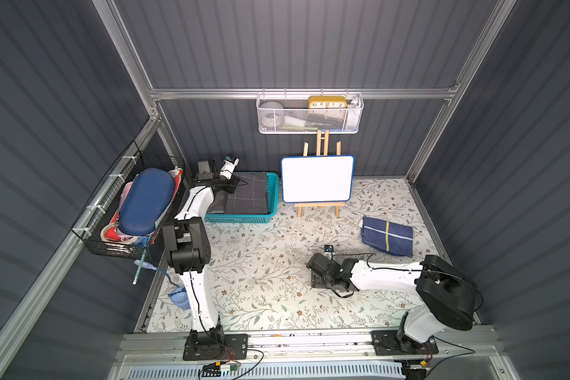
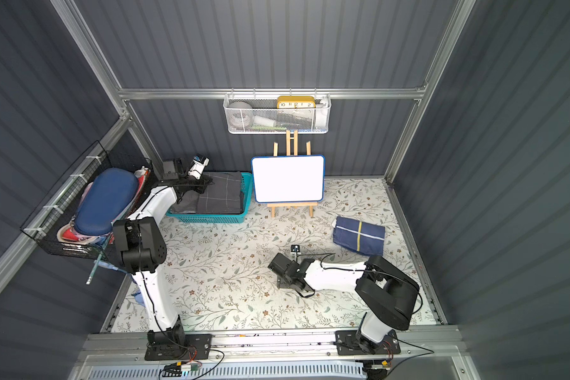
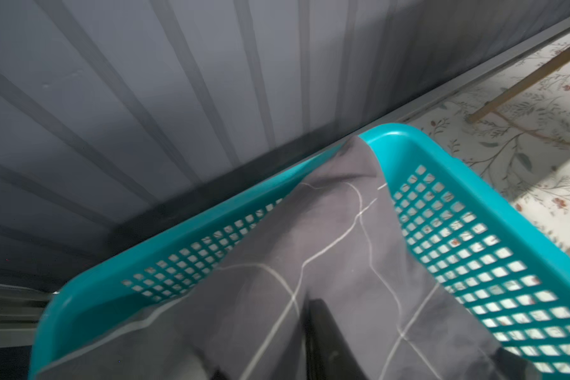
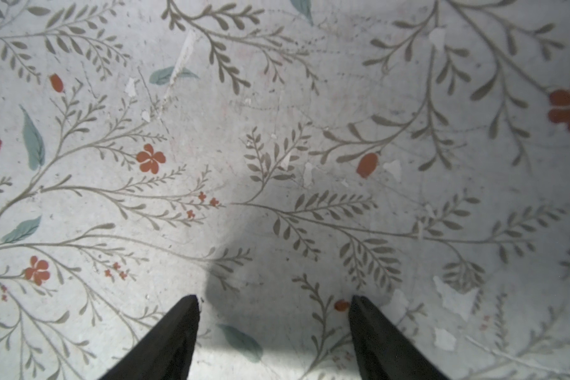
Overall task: Put the folded pillowcase in the basket
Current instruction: Place the pillowcase in the basket.
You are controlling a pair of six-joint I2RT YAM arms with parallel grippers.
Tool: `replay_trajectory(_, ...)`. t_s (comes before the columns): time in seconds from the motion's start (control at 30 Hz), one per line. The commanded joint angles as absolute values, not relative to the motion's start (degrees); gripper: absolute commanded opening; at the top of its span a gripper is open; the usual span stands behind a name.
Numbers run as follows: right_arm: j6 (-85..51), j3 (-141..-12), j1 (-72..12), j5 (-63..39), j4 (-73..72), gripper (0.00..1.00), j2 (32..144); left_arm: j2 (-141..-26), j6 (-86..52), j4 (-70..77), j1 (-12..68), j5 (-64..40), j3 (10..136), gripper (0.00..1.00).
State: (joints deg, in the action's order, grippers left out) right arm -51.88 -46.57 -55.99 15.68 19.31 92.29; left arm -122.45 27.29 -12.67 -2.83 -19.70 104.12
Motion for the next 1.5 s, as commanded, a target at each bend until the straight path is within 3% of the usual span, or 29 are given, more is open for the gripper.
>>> replay_trajectory(0.0, -53.4, -45.6, -56.3, 11.9, 20.6, 0.77, 94.8, -125.2, 27.2, -11.3, -3.2, -16.1, 105.7, 0.36)
replay_trajectory(0.13, -53.6, -45.3, -56.3, 12.1, 20.9, 0.77, 94.0, -126.4, 25.2, -11.0, -3.2, -10.4, 107.9, 0.44)
replay_trajectory(0.3, -53.6, -44.9, -56.3, 12.4, 21.2, 0.77, 93.2, -125.2, 23.1, -12.7, -1.3, 0.4, 110.4, 0.66)
replay_trajectory(0.33, -53.6, -45.0, -56.3, 12.5, 21.3, 0.77, 93.2, -124.1, 23.1, -12.4, -0.7, 1.5, 109.9, 0.92)
replay_trajectory(0.37, -53.5, -45.1, -56.3, 12.5, 21.4, 0.77, 93.1, -122.6, 22.9, -11.8, -0.1, 1.7, 108.9, 0.99)
replay_trajectory(0.47, -53.5, -45.5, -56.3, 12.5, 21.5, 0.77, 93.1, -118.2, 20.9, -10.5, 1.7, 1.3, 106.6, 1.0)
replay_trajectory(0.63, -53.4, -46.1, -56.3, 12.5, 21.3, 0.77, 93.7, -113.3, 12.7, -12.6, 2.0, -10.5, 104.5, 0.99)
replay_trajectory(0.8, -53.3, -46.5, -56.4, 12.3, 21.3, 0.77, 94.4, -116.6, 7.6, -16.8, 2.2, -16.0, 105.2, 1.0)
replay_trajectory(1.17, -53.9, -45.2, -56.7, 13.4, 21.9, 0.77, 92.9, -128.5, -5.1, -22.2, -1.2, -18.3, 108.7, 1.0)
replay_trajectory(1.47, -50.6, -47.2, -56.0, 22.6, 31.5, 0.78, 85.8, -127.9, -0.9, -22.7, -1.8, -16.0, 111.9, 1.0)
